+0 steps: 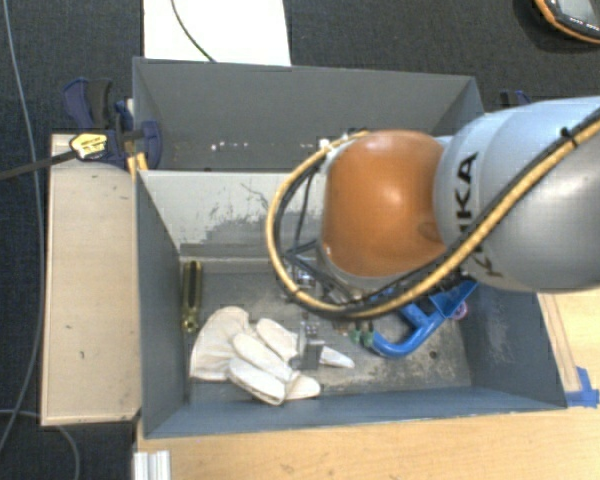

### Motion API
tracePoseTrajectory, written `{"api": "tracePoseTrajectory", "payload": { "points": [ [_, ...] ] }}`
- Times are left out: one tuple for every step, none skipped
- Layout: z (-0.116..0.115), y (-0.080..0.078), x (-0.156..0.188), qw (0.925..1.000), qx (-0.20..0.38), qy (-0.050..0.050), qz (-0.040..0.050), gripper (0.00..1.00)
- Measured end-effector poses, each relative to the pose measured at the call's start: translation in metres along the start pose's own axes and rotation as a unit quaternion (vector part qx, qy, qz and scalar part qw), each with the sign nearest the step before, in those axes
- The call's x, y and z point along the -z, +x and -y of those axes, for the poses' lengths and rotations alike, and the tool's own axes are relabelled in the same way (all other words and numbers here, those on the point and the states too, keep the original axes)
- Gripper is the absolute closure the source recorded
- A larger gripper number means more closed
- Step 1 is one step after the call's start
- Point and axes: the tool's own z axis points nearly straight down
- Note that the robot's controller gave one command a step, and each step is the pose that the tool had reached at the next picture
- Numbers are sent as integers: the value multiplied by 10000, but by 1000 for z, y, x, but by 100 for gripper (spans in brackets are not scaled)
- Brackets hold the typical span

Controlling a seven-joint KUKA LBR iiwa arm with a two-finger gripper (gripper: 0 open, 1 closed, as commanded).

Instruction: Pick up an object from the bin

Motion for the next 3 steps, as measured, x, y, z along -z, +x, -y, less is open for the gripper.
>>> {"api": "tracePoseTrajectory", "payload": {
  "points": [
    [1,-2,4,10000,-28,-8,43,0],
    [25,-43,-124,9984,-570,-20,59,0],
    [23,-47,-59,9902,-1392,-55,124,0]
  ]
}}
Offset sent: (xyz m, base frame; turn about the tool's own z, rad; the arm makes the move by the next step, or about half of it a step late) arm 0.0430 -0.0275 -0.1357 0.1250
